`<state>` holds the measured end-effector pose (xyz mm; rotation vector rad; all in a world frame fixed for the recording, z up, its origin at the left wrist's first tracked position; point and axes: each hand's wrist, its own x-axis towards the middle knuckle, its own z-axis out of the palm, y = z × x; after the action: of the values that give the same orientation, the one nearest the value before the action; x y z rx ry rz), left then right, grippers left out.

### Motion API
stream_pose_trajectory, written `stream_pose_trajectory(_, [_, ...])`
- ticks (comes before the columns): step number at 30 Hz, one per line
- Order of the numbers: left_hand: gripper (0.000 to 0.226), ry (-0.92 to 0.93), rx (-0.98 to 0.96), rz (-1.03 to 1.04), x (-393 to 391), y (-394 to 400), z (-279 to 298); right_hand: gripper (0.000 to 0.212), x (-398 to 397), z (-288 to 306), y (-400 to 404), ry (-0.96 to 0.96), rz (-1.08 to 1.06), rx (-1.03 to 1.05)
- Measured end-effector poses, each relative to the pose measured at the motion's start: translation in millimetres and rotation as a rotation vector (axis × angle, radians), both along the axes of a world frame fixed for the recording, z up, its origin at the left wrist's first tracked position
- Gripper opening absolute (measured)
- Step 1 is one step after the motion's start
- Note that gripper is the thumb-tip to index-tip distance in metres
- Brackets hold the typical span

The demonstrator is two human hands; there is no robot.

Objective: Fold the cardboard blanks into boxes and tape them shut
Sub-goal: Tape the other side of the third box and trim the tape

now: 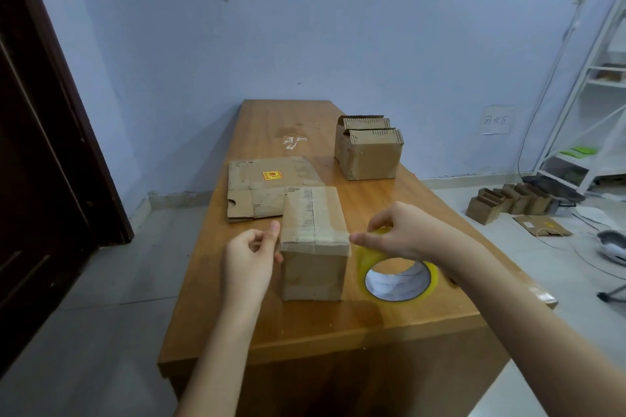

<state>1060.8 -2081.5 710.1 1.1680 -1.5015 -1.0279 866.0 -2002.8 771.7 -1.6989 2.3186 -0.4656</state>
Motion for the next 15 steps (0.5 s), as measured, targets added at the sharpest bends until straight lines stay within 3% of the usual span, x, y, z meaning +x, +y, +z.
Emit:
stream_pose_trajectory(4, [0.030, 0.122, 0.206, 0.004, -2.6, 5.0, 0.7, 0.042, 3.3, 5.8, -0.5, 0.032, 0.010, 0.017])
stream_pose_trajectory(8, [0.039, 0.046, 0.151, 0.005, -1.8, 3.5, 0.1, 0.047, 3.6, 3.5, -0.1, 0.027, 0.021, 0.023])
stream_pose_trajectory(11, [0.024, -0.068, 0.181, -0.070, 0.5, -2.6, -12.5, 0.051, 2.9, 1.6, -1.0, -0.035, 0.062, 0.029])
stream_pose_trajectory(15, [0.040, -0.091, 0.238, -0.150, 2.5, 4.2, -34.9, 0.049, 1.6, 2.2, 0.7, -0.102, 0.110, 0.064])
